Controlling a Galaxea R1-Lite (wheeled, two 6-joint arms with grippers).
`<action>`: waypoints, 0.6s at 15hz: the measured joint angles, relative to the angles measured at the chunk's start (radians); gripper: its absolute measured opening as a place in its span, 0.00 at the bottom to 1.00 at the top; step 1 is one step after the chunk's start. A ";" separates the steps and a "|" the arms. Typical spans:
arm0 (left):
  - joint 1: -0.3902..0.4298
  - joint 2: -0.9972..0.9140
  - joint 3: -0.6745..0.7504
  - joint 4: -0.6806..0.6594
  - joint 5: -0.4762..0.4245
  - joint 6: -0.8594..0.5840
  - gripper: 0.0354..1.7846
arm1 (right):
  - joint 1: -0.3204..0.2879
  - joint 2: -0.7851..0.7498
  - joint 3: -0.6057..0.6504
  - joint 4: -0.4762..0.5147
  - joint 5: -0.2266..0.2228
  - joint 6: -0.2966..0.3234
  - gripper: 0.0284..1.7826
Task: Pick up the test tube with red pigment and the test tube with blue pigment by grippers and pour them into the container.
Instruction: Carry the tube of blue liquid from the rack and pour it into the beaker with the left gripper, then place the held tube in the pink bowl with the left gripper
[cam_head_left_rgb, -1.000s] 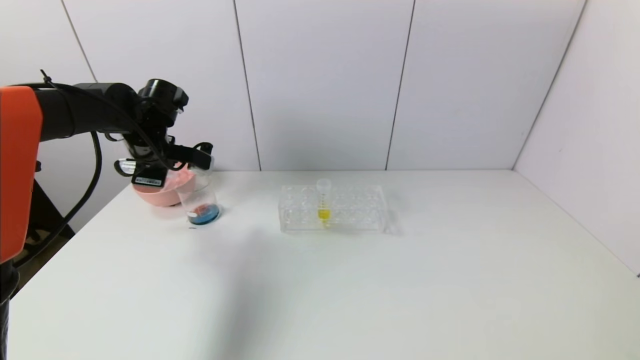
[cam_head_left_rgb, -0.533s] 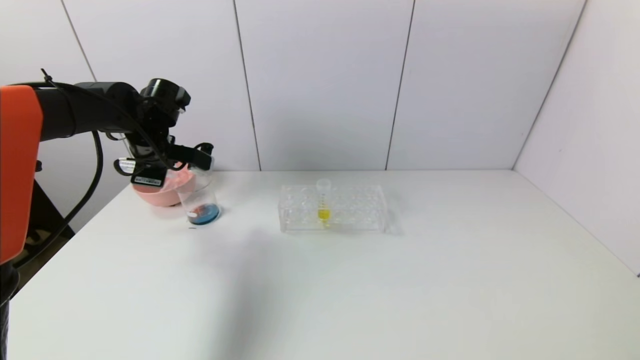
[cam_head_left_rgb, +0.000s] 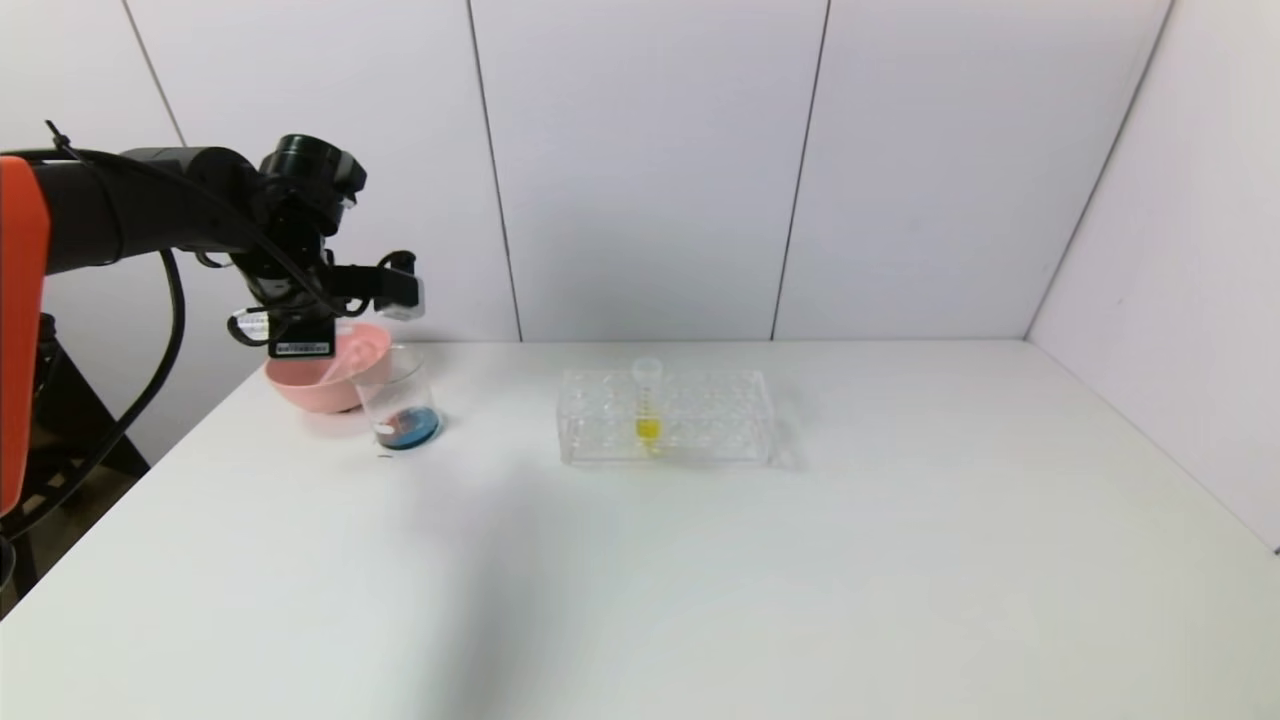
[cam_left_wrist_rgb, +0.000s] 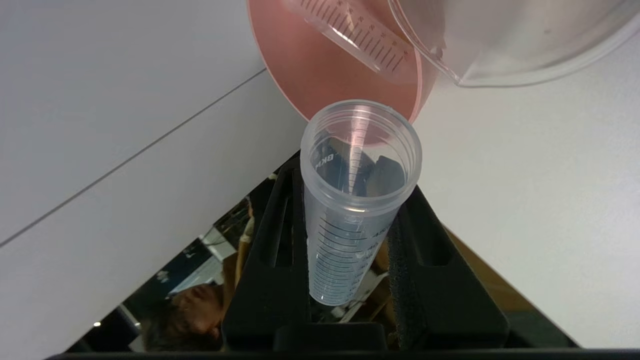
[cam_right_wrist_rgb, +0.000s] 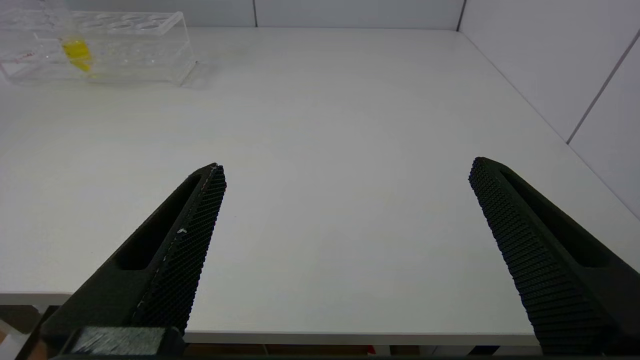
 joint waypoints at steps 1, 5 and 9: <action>0.006 -0.012 0.000 -0.008 -0.046 -0.073 0.24 | 0.000 0.000 0.000 0.000 0.000 0.000 1.00; 0.050 -0.071 0.000 -0.051 -0.251 -0.437 0.24 | 0.000 0.000 0.000 0.000 0.000 0.000 1.00; 0.073 -0.107 0.008 -0.231 -0.303 -0.839 0.24 | 0.000 0.000 0.000 0.000 0.000 0.000 1.00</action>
